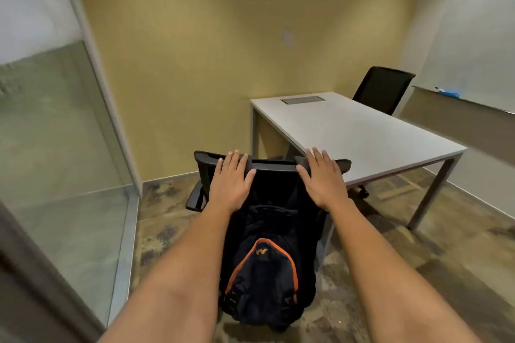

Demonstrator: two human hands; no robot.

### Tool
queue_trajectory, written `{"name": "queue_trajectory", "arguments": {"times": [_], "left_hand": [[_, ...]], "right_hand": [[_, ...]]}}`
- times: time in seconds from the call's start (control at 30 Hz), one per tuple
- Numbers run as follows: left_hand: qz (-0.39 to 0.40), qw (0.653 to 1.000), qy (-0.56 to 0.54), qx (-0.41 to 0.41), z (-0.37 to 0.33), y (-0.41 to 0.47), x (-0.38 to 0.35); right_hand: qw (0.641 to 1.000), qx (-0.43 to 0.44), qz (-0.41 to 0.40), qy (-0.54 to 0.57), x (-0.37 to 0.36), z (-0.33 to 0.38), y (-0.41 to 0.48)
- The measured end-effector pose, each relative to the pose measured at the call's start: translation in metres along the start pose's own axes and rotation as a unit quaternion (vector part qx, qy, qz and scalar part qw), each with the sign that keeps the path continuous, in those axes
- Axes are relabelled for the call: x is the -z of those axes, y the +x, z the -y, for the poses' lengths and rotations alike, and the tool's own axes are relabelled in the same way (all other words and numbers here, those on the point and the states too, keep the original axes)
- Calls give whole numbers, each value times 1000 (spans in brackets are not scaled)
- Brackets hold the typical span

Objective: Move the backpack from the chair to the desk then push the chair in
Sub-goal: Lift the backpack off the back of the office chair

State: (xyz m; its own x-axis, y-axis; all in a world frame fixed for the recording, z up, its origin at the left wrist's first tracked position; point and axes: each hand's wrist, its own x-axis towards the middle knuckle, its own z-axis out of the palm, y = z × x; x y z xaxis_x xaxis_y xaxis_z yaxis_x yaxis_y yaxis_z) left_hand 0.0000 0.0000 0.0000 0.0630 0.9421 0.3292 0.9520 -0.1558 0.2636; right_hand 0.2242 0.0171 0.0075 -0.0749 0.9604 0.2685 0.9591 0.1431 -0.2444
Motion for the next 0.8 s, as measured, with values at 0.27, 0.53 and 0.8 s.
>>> {"name": "queue_trajectory", "arguments": {"times": [0.27,0.53,0.8], "left_hand": [[-74,997,7,-4,1,4,-13],[-61,996,38,46,-11,23,0],[0,992,-69,104,-12,42,13]], "right_hand": [[999,13,-48,12,-13,-4,-6],[996,-66,-57,24,0,24,11],[989,-105,95,-37,14,30,29]]}}
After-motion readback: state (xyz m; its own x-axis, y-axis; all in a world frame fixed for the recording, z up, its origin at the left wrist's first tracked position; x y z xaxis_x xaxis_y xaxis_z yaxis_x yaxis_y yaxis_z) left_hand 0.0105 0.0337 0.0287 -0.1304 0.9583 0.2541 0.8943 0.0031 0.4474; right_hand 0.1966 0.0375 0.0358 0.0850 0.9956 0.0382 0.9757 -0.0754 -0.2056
